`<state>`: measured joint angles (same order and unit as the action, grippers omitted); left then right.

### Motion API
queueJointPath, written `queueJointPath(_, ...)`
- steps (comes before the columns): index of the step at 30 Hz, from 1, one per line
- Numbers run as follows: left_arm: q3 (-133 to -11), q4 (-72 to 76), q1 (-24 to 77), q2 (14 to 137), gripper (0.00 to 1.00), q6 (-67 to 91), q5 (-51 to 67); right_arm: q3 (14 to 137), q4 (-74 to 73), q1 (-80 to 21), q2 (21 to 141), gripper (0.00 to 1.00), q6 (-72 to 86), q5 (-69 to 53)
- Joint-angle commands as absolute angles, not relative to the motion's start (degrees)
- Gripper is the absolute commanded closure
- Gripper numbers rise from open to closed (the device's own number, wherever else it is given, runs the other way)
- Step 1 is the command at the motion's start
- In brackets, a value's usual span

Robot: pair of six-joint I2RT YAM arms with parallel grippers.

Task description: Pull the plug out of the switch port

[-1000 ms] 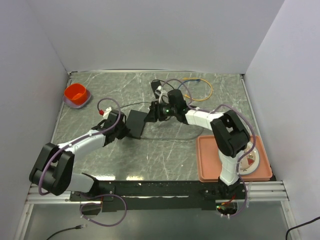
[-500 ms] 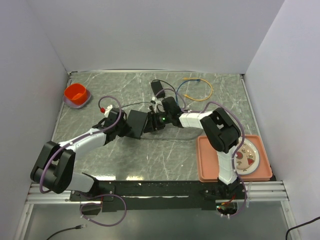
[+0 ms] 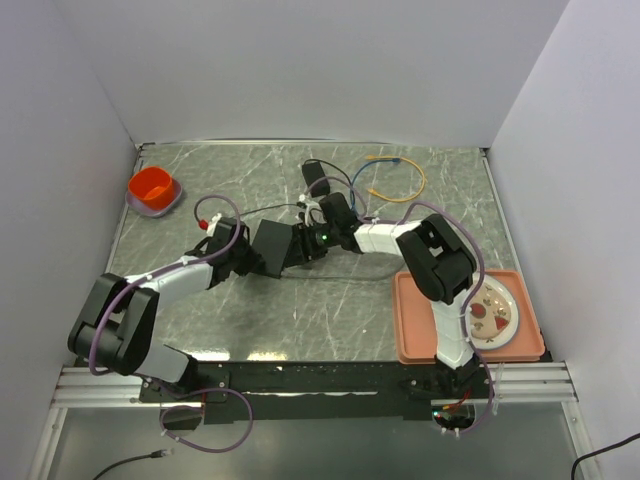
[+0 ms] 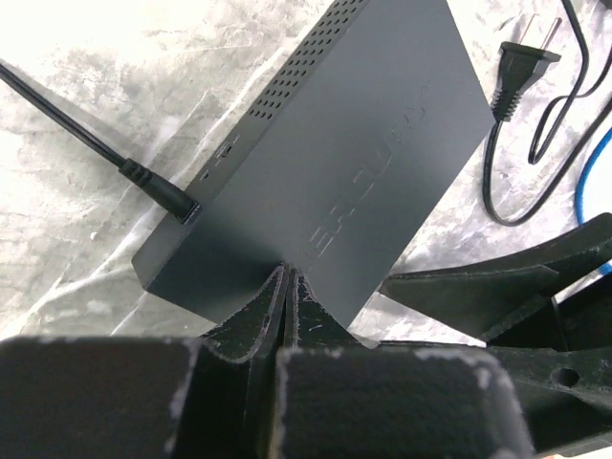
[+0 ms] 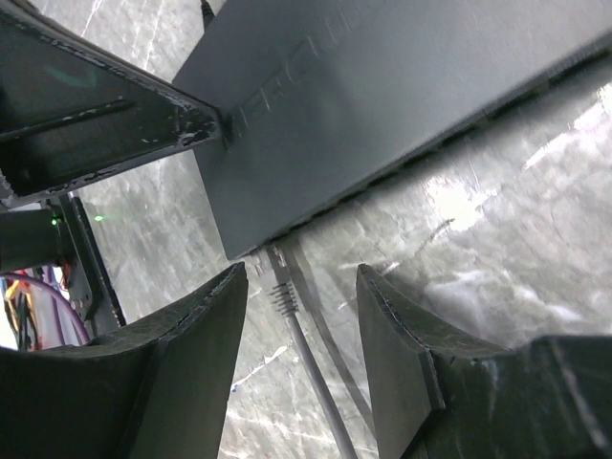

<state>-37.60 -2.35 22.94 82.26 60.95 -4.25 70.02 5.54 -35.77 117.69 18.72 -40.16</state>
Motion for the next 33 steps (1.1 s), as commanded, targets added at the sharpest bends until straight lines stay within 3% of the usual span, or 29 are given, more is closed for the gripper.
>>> queueJointPath(1,-36.1,-0.4,22.1,83.3,0.96,62.1,-1.8,73.4,4.4,-36.6,119.0,0.43,16.8,-41.2)
queueJointPath(20,-32.5,3.7,21.5,85.3,0.96,63.7,0.4,76.3,-1.1,-37.8,123.0,0.44,13.4,-46.1)
queueJointPath(33,-31.7,3.1,21.4,84.1,0.96,63.8,0.2,74.6,2.0,-37.4,125.2,0.58,15.0,-48.2)
